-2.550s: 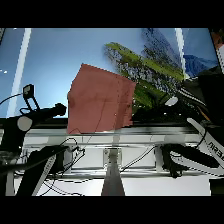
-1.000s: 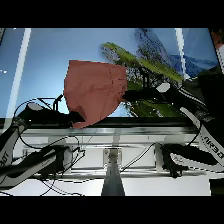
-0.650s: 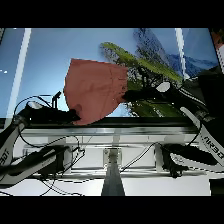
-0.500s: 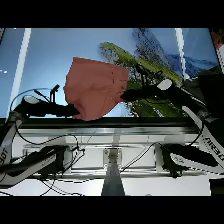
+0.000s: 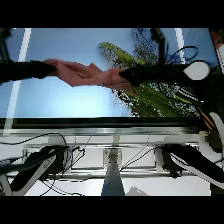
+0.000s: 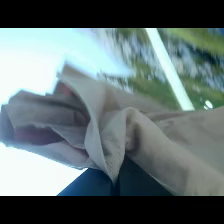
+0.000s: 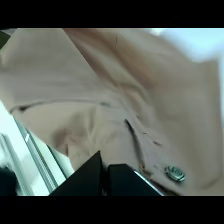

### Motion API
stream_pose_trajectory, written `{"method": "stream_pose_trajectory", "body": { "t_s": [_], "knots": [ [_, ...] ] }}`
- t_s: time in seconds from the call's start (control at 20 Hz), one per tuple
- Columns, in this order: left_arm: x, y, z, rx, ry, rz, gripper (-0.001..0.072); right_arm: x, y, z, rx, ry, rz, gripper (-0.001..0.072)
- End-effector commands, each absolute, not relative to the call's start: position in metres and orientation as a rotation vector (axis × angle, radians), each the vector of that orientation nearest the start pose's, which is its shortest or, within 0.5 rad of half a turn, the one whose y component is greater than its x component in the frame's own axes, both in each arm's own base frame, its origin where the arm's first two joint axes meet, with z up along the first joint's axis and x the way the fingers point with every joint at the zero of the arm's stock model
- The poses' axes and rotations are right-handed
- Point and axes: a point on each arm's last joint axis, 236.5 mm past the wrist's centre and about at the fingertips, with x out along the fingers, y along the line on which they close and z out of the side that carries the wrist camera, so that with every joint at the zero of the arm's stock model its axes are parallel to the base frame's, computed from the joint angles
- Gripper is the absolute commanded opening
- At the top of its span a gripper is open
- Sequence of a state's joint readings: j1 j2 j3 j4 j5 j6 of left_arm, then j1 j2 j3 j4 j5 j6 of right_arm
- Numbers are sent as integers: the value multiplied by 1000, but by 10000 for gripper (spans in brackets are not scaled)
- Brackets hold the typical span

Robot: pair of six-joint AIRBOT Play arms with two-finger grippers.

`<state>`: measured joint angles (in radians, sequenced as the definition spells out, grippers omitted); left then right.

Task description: Fold the clothes and pants, and hang the long-sleeved shirts on hangers.

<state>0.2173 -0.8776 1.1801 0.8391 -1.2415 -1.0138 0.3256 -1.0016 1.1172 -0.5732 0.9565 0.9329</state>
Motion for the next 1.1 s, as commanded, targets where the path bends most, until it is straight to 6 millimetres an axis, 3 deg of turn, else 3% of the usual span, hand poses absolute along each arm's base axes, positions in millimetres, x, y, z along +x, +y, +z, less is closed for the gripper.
{"method": "stream_pose_trajectory", "body": {
  "t_s": [0.0,0.1,0.25,0.3,0.4,0.55,0.7,0.85,0.95,1.05],
  "knots": [
    [302,-74,300,20,445,-473,10,278,270,303,273,427,1065,19],
    [270,-78,326,79,354,-449,10,245,270,324,361,451,1117,19],
    [227,-90,354,137,239,-436,9,197,274,323,468,629,1191,19],
    [218,-92,357,130,223,-433,8,188,277,318,466,674,1201,19],
    [218,-92,342,56,263,-428,7,186,288,301,483,739,1164,19],
    [251,-82,269,-49,434,-428,8,212,305,248,487,801,1020,19],
    [302,-69,189,-204,552,-395,8,265,299,182,457,840,802,19],
    [352,-69,121,-238,631,-370,9,329,277,130,441,847,610,19],
    [372,-87,80,-251,715,-391,8,366,254,98,459,867,502,19],
    [378,-113,41,-247,809,-433,8,394,219,65,461,904,387,19]
  ]
}}
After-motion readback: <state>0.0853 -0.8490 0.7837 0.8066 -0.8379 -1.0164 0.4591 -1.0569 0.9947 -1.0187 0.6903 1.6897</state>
